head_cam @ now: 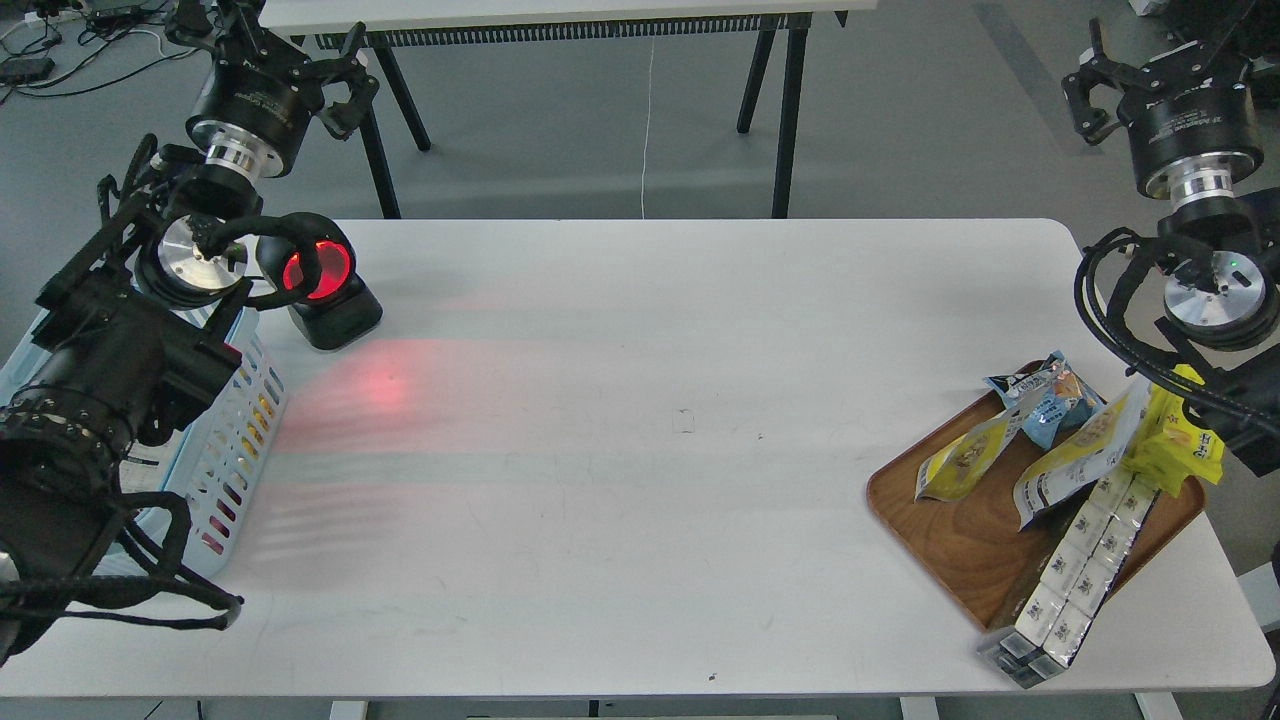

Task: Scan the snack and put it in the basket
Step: 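Move the right gripper down toward the wooden tray of snacks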

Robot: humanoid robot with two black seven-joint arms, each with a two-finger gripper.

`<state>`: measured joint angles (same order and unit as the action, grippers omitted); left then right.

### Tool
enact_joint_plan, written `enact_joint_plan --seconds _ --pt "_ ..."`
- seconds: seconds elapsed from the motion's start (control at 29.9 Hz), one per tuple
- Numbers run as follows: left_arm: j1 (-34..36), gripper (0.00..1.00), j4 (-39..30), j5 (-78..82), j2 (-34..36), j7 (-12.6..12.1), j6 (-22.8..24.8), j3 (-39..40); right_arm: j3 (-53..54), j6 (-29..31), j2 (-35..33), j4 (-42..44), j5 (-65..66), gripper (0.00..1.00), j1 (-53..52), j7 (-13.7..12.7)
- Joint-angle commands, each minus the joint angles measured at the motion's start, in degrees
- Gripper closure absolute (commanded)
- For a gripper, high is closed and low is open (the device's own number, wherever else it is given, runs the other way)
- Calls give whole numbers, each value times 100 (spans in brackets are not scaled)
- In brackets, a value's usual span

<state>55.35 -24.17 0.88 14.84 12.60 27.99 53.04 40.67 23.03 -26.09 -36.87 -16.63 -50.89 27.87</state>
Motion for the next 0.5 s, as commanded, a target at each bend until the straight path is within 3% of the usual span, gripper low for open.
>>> enact_joint_plan --seconds 0.0,0.33,0.47 --pt "28 0 0 9 1 15 1 -13 -6 -1 -1 -49 28 1 -17 8" --pt "55 0 -9 9 -8 15 1 -13 -15 34 -194 -426 502 1 -175 13" --pt "55 0 -18 18 -8 6 1 -22 -505 114 -624 -891 1843 1 -569 13"
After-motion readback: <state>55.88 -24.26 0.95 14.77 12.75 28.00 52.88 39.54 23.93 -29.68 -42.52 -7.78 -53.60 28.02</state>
